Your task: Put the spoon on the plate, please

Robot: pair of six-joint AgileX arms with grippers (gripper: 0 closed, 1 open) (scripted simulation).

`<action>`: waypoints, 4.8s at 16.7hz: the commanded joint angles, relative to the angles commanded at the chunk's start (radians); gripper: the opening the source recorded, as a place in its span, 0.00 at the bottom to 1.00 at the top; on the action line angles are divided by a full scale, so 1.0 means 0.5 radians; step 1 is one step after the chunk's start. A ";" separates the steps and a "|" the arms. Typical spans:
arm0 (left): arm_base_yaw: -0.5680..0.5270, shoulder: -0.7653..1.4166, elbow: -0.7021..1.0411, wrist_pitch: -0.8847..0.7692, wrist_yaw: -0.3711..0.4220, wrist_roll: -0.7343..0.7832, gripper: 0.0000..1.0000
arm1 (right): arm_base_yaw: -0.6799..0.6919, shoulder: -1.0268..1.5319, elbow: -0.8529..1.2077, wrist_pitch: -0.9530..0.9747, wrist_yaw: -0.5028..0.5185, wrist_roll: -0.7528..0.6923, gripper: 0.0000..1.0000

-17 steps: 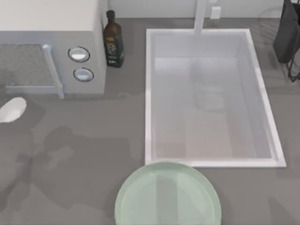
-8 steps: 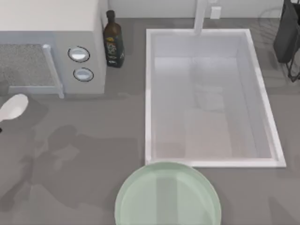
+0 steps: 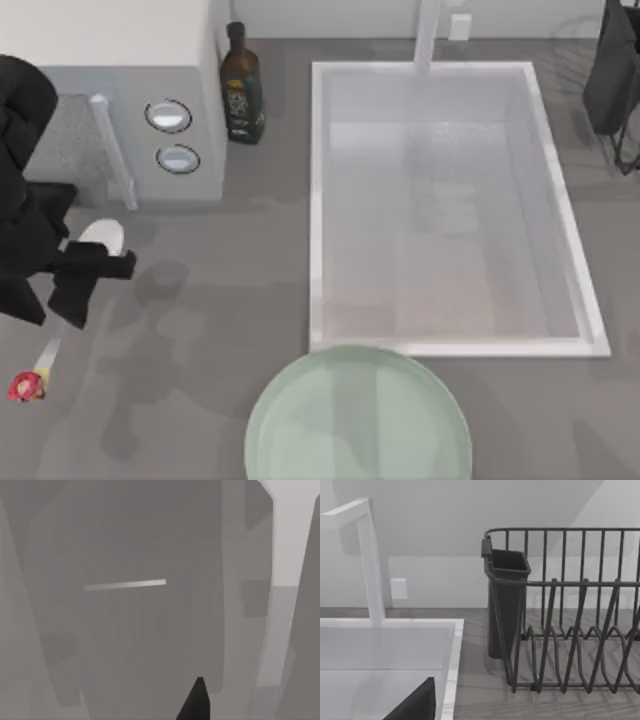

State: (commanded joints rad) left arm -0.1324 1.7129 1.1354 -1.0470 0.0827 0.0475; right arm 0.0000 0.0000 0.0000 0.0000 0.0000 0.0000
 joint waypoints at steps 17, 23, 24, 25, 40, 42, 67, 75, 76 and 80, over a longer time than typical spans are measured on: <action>-1.430 0.385 0.308 0.009 0.017 -4.254 0.00 | 0.000 0.000 0.000 0.000 0.000 0.000 1.00; -1.710 0.401 0.457 -0.051 -0.147 -5.041 0.00 | 0.000 0.000 0.000 0.000 0.000 0.000 1.00; -1.737 0.397 0.479 -0.059 -0.171 -5.123 0.00 | 0.000 0.000 0.000 0.000 0.000 0.000 1.00; -1.756 0.393 0.496 -0.063 -0.189 -5.179 0.00 | 0.000 0.000 0.000 0.000 0.000 0.000 1.00; -1.858 0.383 0.483 0.055 -0.133 -5.195 0.00 | 0.000 0.000 0.000 0.000 0.000 0.000 1.00; -1.892 0.371 0.471 0.109 -0.108 -5.175 0.00 | 0.000 0.000 0.000 0.000 0.000 0.000 1.00; -1.774 0.509 0.304 0.263 -0.207 -5.234 0.00 | 0.000 0.000 0.000 0.000 0.000 0.000 1.00; -1.774 0.509 0.304 0.263 -0.207 -5.234 0.53 | 0.000 0.000 0.000 0.000 0.000 0.000 1.00; -1.774 0.509 0.304 0.263 -0.207 -5.234 0.60 | 0.000 0.000 0.000 0.000 0.000 0.000 1.00; -1.774 0.509 0.304 0.263 -0.207 -5.234 0.90 | 0.000 0.000 0.000 0.000 0.000 0.000 1.00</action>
State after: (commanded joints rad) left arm -1.0194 1.9676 1.2872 -0.9154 -0.0208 -2.5696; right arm 0.0000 0.0000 0.0000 0.0000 0.0000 0.0000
